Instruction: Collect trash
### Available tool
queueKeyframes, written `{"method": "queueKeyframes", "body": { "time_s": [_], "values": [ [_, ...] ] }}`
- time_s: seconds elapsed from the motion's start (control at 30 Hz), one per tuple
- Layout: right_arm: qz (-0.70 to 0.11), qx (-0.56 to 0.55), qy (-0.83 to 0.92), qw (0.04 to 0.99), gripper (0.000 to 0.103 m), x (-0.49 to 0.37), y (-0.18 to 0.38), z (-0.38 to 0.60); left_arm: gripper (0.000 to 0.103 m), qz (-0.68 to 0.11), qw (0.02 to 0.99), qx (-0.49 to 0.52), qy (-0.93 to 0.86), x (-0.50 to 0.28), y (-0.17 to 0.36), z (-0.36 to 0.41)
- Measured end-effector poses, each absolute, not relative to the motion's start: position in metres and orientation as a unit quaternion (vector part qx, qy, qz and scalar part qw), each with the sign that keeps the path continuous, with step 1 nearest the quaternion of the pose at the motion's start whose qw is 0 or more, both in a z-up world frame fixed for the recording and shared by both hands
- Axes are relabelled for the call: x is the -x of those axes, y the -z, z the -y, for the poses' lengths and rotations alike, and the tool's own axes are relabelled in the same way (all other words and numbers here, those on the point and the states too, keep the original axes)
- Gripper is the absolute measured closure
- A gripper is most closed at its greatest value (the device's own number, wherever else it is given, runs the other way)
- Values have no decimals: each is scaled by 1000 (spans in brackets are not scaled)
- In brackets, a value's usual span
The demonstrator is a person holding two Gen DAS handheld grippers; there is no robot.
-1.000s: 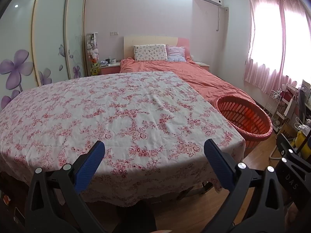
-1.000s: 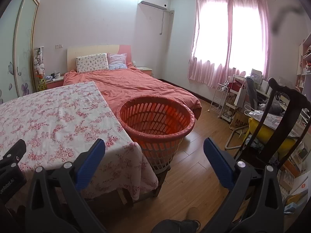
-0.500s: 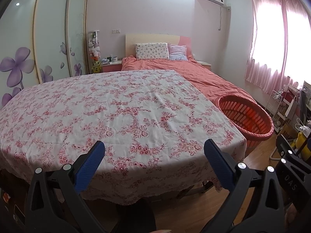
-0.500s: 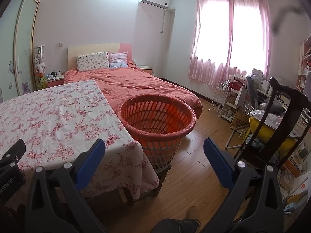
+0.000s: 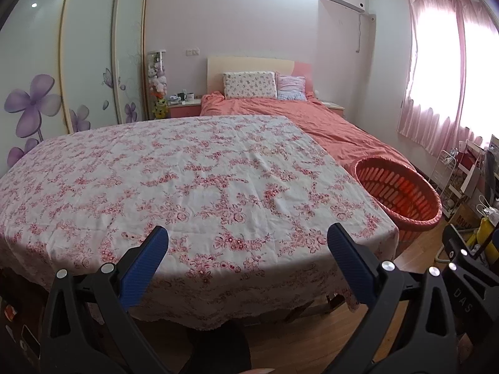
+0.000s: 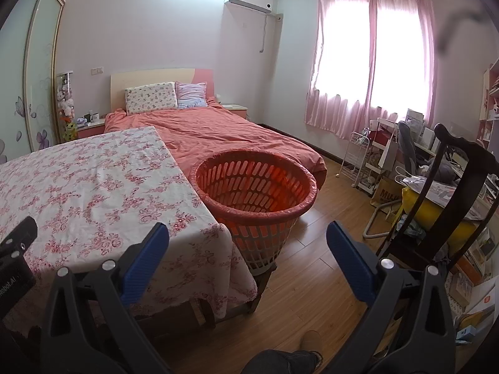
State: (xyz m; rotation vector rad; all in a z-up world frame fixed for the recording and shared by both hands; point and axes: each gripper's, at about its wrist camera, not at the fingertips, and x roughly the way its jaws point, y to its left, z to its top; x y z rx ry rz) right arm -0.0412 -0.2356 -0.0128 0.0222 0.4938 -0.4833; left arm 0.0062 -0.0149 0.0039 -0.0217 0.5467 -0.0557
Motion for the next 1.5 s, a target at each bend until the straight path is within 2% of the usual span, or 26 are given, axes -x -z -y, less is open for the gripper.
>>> {"method": "queueKeyframes", "body": {
  "time_s": [1.5],
  "values": [
    [-241,-10,236,941,4,42,12,235,3,-256,966,18,22,-2,-10,11]
  ]
}}
